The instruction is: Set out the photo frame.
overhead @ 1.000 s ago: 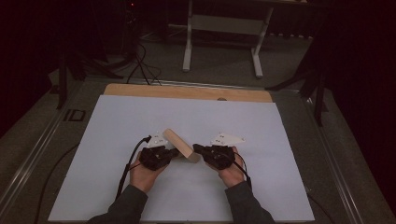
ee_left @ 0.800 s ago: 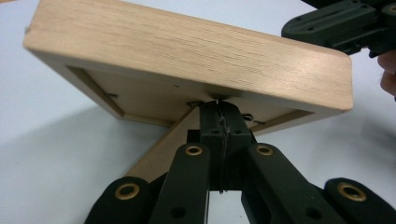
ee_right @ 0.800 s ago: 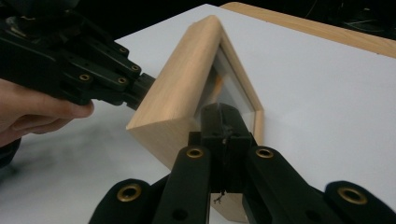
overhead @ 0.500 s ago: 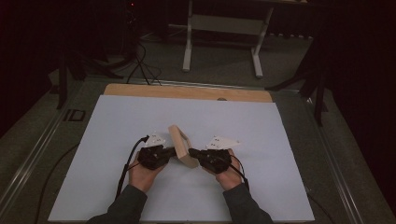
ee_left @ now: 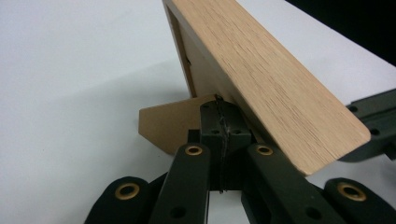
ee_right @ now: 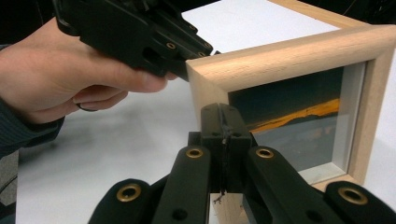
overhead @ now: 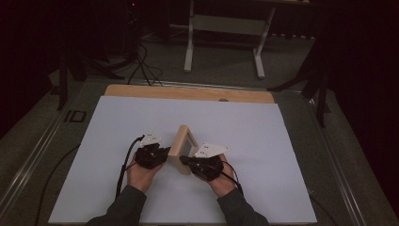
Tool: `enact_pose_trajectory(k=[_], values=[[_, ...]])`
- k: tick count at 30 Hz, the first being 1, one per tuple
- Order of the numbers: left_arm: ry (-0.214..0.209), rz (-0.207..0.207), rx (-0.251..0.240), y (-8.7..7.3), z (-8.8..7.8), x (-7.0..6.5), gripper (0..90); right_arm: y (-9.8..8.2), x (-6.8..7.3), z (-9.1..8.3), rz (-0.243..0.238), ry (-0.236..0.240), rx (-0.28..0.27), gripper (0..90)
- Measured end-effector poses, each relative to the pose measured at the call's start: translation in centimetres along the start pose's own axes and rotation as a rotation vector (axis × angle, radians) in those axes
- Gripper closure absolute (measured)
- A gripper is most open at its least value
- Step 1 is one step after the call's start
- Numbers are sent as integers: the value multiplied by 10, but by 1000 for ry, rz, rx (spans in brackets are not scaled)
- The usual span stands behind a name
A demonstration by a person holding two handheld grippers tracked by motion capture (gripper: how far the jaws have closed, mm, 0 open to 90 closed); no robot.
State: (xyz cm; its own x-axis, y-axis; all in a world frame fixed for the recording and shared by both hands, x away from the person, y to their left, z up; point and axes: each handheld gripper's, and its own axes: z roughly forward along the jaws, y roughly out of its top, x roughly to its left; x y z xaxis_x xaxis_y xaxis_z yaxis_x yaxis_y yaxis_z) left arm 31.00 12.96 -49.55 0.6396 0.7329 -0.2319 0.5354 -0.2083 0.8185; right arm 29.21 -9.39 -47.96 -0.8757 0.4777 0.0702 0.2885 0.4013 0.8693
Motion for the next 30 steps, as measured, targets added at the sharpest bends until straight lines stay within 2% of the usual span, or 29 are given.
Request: enact_pose_trajectory(k=[5,9,13,16,26,30], values=[[10,6,-6,0,-2,1,882,0,1,0,-12,-11,5,869],[20,-4,-12,-1,-7,5,847,0,2,0,-38,-26,16,848],[31,-22,-23,-3,-14,10,810,1,0,-2,-45,-32,16,832],[41,-18,-33,-2,-20,11,768,1,-2,-5,-37,-41,8,817],[35,-46,-77,3,-36,12,619,3,-11,-15,-9,-83,-20,743],[50,-48,-88,6,-41,10,553,4,-14,-18,2,-89,-30,720]])
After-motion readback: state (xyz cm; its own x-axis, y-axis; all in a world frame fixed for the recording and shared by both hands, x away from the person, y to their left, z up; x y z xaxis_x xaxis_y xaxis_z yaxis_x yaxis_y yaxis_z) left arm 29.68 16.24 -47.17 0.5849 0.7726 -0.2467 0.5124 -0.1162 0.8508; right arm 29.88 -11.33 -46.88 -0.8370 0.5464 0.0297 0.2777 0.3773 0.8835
